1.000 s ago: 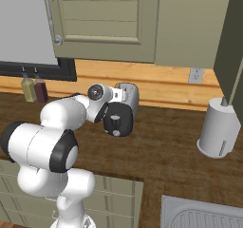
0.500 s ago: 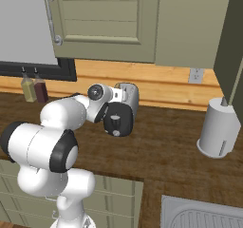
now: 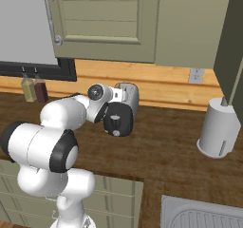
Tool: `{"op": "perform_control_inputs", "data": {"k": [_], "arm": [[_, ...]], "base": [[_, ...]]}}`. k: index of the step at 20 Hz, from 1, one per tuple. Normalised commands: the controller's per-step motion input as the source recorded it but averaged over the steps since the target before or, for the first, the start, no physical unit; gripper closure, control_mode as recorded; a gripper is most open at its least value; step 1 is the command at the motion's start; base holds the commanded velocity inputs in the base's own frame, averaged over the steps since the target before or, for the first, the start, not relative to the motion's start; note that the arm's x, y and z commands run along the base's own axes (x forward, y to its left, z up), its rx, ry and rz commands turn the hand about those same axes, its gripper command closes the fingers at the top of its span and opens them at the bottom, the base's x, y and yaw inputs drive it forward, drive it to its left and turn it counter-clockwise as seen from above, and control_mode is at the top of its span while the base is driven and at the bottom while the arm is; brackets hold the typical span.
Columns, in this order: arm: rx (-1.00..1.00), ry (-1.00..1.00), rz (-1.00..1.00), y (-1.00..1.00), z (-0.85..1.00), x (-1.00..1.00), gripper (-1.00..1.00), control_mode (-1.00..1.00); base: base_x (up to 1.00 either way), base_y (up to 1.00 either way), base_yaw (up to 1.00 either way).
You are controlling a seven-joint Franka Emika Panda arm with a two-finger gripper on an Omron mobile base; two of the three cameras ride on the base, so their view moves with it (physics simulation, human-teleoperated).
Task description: Start the toaster. Once the lever pops up, take the bread to the plate on the dining counter.
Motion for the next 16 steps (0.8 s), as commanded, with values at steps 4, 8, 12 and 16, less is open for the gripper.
{"op": "perform_control_inputs", "data": {"k": [4, 8, 12, 16], "arm": [[0.0, 0.0, 0.0, 0.0, 0.0, 0.0, -1.0, -1.0], [0.0, 0.0, 0.0, 0.0, 0.0, 0.0, -1.0, -1.0], [0.0, 0.0, 0.0, 0.0, 0.0, 0.0, -1.0, -1.0], [0.0, 0.0, 0.0, 0.0, 0.0, 0.0, -1.0, -1.0]], "base": [[0.0, 0.0, 0.0], [0.0, 0.0, 0.0], [0.0, 0.0, 0.0], [0.0, 0.0, 0.0]]}}
